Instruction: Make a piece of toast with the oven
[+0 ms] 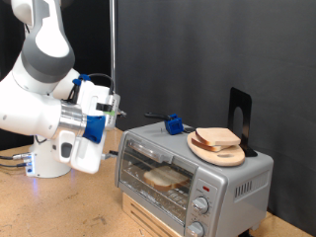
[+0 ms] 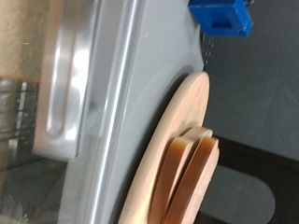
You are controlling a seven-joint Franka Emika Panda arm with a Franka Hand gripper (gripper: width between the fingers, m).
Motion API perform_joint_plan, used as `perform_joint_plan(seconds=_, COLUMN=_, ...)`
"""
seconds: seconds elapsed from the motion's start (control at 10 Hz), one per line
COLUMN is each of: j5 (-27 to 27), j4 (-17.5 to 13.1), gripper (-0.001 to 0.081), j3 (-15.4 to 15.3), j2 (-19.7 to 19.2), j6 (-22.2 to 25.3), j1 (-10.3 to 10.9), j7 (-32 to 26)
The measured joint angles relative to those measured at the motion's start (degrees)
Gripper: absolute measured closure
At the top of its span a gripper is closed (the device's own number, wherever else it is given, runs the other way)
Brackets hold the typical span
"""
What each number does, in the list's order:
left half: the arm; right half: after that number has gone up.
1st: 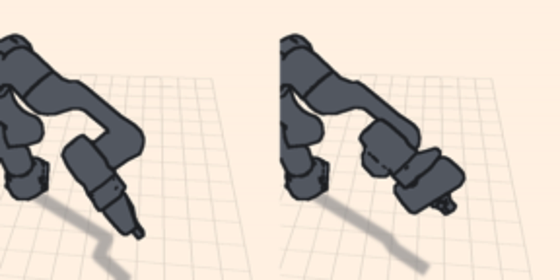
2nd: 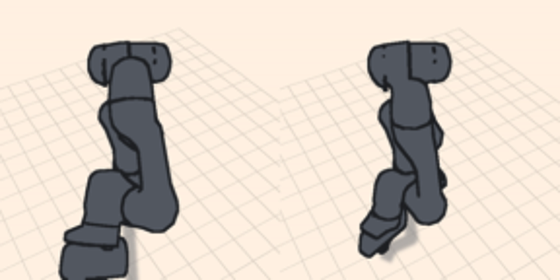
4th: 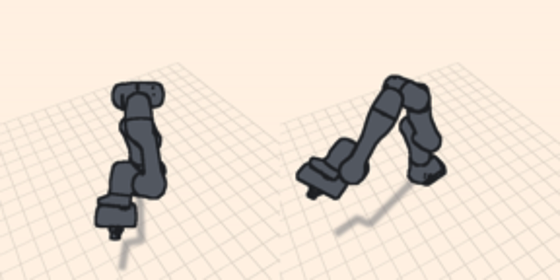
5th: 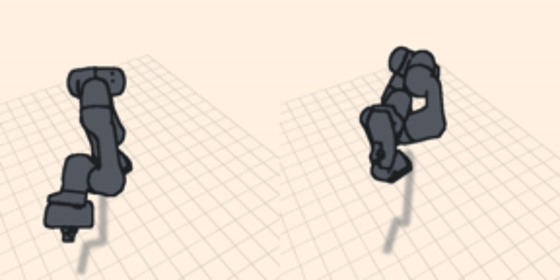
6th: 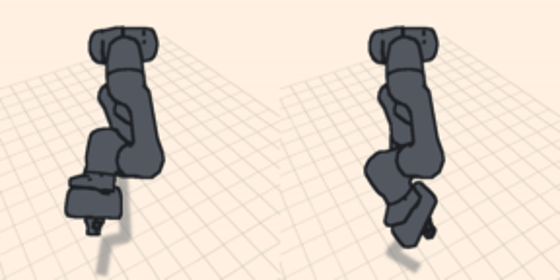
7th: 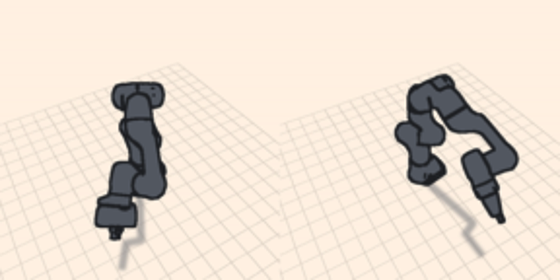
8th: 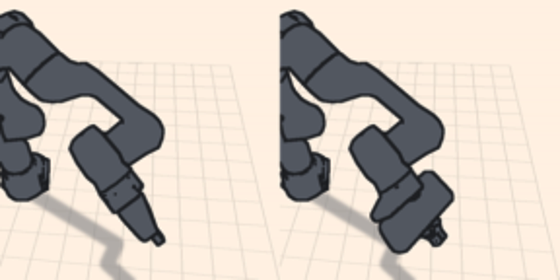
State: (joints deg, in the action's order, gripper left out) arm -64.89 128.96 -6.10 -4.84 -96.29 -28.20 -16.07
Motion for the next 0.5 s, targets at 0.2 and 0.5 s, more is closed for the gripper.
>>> perform_joint_plan(seconds=0.2, j5=-0.34, j4=-4.41, gripper=-0.0002, j3=-0.82, j2=-4.03, j6=-3.27, j1=0.3, j7=2.95)
perform_joint_plan(seconds=0.5, j5=-3.17, j4=-6.57, gripper=-0.0002, j3=-1.65, j2=-6.36, j6=-9.86, j1=1.26, j7=4.38)
